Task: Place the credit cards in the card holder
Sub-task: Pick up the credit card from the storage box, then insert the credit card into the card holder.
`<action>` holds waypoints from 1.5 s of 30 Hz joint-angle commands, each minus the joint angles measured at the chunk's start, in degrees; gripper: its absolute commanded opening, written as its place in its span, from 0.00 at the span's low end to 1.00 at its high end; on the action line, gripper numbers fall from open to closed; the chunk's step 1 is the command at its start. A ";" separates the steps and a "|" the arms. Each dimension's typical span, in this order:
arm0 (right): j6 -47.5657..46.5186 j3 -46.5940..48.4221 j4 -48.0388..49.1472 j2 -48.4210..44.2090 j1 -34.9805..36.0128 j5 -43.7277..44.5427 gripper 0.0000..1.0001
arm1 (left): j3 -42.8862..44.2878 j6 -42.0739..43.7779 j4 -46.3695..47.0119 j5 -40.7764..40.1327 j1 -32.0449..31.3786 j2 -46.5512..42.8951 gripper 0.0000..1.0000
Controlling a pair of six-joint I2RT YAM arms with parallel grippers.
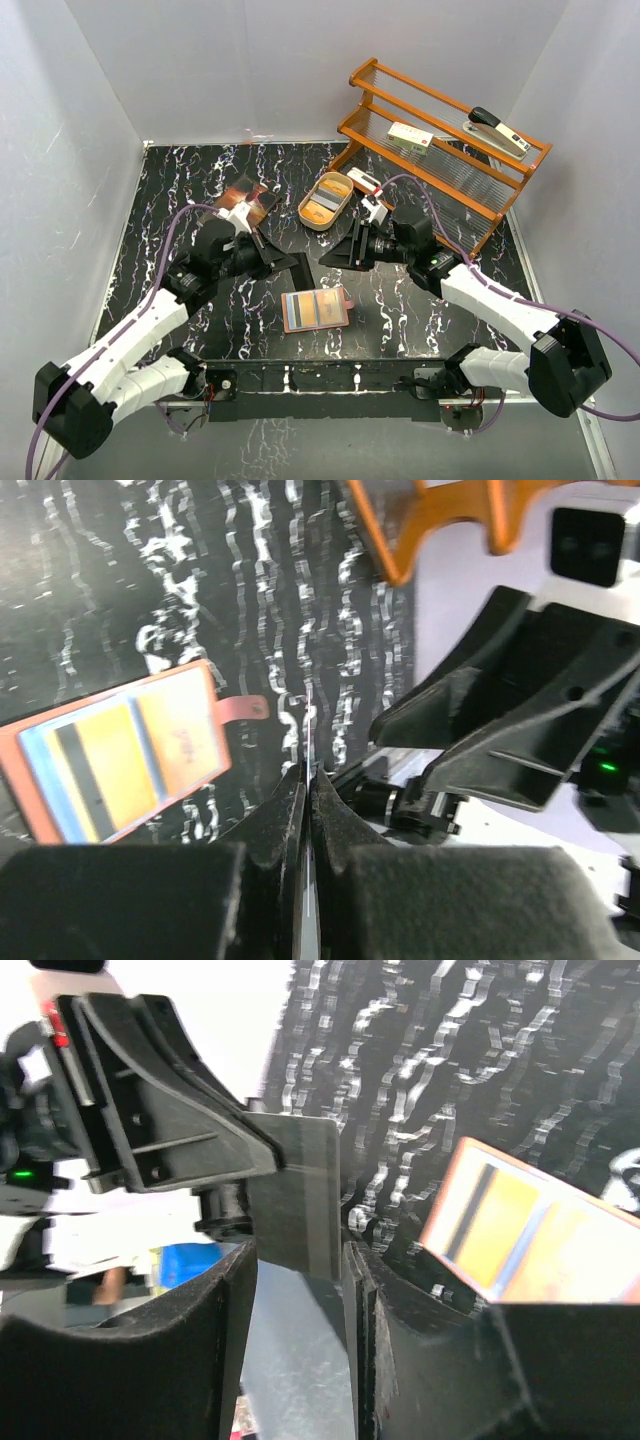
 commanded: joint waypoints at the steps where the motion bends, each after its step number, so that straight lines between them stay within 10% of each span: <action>1: -9.03 3.11 -10.32 0.90 0.17 8.20 0.38 | 3.69 6.95 -8.65 -1.91 0.19 4.36 0.00; 30: -22.08 4.11 -21.26 16.18 1.81 17.19 0.36 | 5.26 7.82 -12.48 -4.63 -0.80 22.29 0.00; 45: -23.94 5.05 -20.76 22.03 3.78 19.53 0.23 | -0.49 4.54 0.13 4.63 -0.95 24.51 0.00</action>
